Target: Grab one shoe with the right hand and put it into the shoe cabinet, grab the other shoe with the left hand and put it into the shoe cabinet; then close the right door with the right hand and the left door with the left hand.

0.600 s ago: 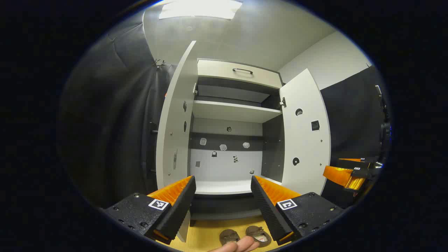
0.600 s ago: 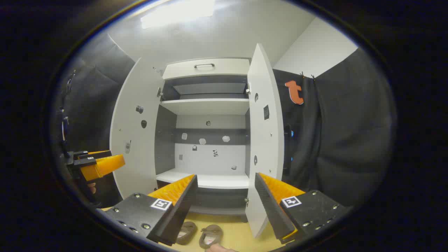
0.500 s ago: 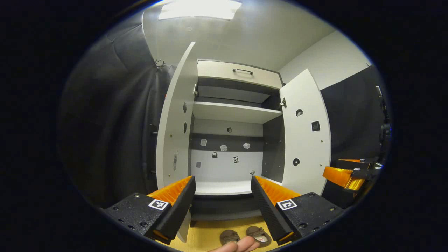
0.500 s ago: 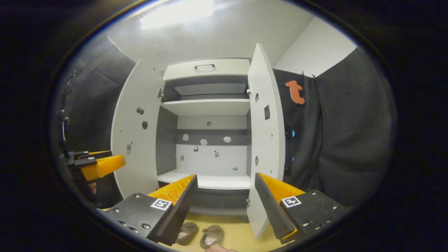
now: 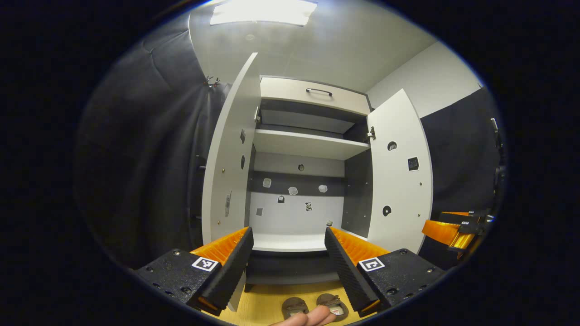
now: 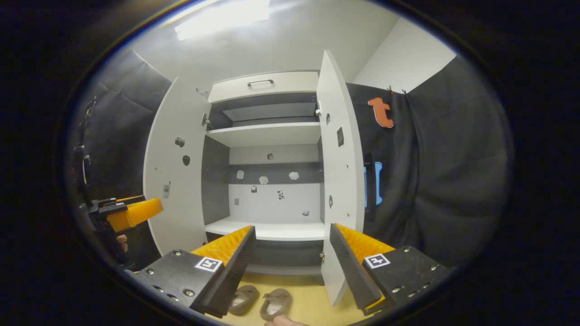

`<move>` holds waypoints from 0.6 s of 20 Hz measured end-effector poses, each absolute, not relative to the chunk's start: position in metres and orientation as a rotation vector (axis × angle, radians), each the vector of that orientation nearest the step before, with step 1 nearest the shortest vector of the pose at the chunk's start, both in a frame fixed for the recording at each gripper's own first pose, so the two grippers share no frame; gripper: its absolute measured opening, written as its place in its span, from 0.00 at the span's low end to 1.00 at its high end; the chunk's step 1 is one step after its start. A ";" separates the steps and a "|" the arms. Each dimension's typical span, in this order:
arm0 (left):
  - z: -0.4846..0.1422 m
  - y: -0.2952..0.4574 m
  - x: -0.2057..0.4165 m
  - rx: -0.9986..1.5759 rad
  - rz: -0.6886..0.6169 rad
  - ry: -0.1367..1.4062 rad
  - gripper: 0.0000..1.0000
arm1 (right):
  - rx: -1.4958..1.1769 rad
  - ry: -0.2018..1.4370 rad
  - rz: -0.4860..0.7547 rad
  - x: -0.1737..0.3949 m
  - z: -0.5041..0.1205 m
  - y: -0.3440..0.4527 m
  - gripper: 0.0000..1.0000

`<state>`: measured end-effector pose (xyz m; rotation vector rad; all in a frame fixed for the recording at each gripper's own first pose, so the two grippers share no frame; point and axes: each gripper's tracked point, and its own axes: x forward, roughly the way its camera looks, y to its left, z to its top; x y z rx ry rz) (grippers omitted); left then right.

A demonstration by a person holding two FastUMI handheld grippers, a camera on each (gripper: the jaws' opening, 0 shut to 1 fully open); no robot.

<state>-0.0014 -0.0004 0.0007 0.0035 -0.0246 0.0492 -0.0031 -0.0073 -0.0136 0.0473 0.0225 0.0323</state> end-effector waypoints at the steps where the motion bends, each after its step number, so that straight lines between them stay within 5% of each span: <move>1: 0.003 0.001 -0.002 0.012 0.059 -0.041 0.96 | 0.046 0.022 0.036 -0.004 -0.015 -0.007 0.94; 12: 0.001 -0.005 0.005 0.013 0.036 -0.072 0.96 | 0.005 0.028 0.015 0.016 -0.035 0.002 0.93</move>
